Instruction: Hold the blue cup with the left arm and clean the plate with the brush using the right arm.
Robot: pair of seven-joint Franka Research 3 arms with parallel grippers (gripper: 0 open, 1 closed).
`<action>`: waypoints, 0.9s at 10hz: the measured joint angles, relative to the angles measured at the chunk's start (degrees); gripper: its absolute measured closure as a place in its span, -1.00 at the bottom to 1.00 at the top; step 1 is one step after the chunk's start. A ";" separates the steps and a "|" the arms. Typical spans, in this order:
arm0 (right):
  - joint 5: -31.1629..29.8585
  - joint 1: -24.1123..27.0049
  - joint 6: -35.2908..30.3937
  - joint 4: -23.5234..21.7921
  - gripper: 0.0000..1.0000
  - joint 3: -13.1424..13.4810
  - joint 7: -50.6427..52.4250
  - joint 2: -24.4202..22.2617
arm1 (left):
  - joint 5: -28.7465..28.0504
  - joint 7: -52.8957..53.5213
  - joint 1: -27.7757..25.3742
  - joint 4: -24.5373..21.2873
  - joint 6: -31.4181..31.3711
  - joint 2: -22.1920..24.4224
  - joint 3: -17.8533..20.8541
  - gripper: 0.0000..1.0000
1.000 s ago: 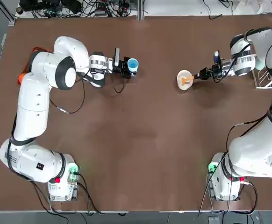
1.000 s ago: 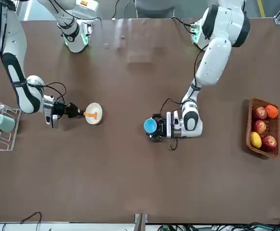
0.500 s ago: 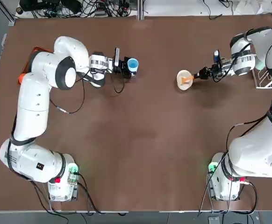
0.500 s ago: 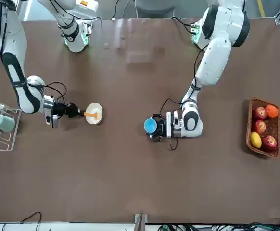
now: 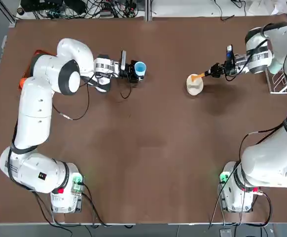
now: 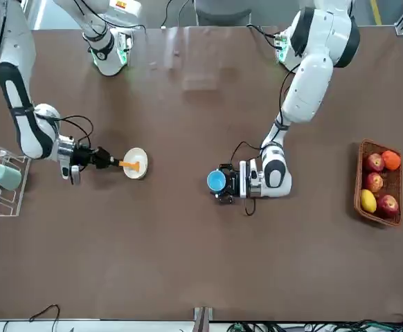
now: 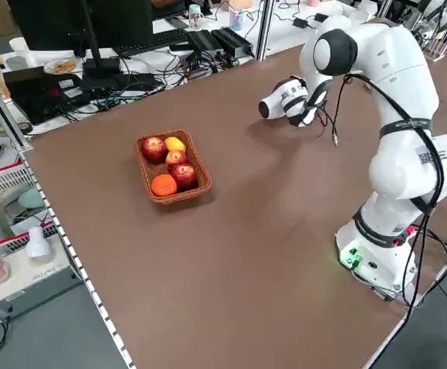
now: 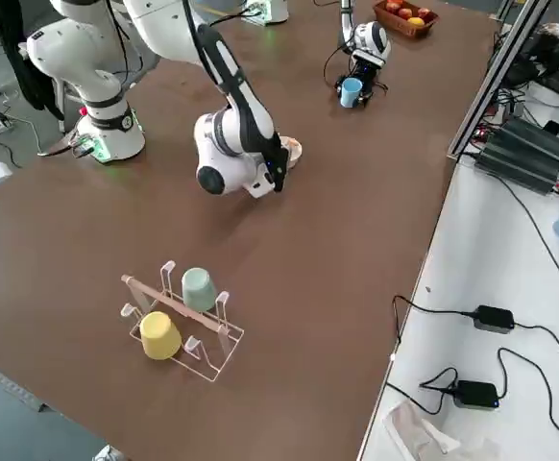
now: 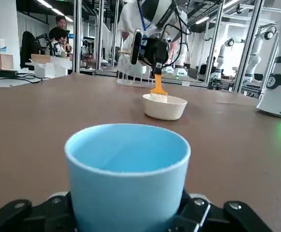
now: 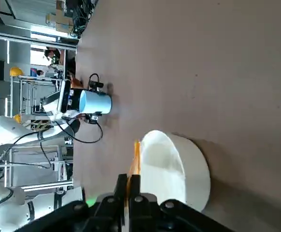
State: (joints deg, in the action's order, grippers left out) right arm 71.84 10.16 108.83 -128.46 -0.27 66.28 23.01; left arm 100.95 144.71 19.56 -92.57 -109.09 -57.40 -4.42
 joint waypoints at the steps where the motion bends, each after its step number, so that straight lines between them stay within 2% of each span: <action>1: -0.08 -0.53 -0.02 -0.04 0.90 0.02 -0.84 -0.73 | 0.00 0.00 0.00 0.00 0.00 0.00 0.00 -0.33; 3: -1.83 -3.57 2.04 -0.24 0.90 0.05 -6.51 -3.55 | 0.00 0.00 0.01 0.01 0.00 0.00 0.00 -0.33; 5: -7.59 -7.18 5.13 -0.23 0.90 0.05 -19.38 -8.89 | 0.00 0.00 0.02 0.02 0.00 0.00 0.00 -0.32; 7: -14.78 -11.99 9.85 -0.28 0.90 0.02 -35.85 -15.28 | 0.00 0.00 0.01 0.03 0.01 0.00 0.00 -0.32; 9: -25.83 -20.07 15.29 -0.12 0.90 -0.19 -57.46 -20.40 | -0.01 0.00 0.01 0.03 0.01 0.00 0.01 -0.32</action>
State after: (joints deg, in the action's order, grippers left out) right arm 46.02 -9.91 124.12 -128.58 -0.46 8.82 2.61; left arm 100.95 144.71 19.57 -92.54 -109.08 -57.40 -4.42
